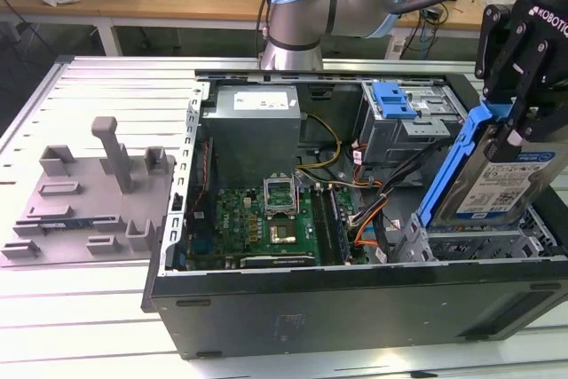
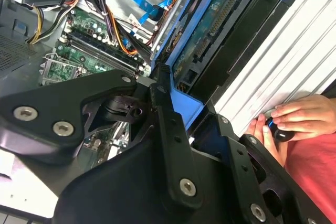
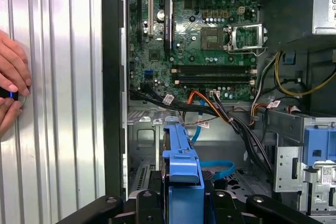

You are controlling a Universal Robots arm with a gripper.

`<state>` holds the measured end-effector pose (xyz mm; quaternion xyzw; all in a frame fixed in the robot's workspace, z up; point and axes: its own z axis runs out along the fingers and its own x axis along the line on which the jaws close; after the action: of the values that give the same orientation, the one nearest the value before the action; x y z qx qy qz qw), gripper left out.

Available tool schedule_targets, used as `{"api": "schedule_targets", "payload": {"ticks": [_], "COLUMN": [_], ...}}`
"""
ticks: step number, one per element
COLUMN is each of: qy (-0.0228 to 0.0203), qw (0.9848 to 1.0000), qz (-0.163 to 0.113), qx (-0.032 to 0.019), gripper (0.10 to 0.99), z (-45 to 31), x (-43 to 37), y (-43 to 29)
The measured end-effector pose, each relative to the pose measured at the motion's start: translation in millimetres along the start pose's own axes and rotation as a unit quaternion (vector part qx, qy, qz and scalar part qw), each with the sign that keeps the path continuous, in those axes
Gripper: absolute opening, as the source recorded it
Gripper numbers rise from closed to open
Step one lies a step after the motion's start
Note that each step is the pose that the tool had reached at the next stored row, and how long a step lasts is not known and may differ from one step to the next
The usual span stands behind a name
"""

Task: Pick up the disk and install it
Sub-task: 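Insert the disk into the insertion slot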

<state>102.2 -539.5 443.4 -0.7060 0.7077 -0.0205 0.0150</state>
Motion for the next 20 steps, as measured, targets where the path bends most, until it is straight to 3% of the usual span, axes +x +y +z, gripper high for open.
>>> {"api": "schedule_targets", "payload": {"ticks": [17,20], "qy": [-0.0005,-0.0013], "qw": [1.0000,1.0000], "qz": [0.000,0.000], "qx": [-0.0008,-0.0008], "gripper": [0.369,0.369], "z": [23.0,31.1], "x": [3.4,5.1], "y": [1.1,1.5]}}
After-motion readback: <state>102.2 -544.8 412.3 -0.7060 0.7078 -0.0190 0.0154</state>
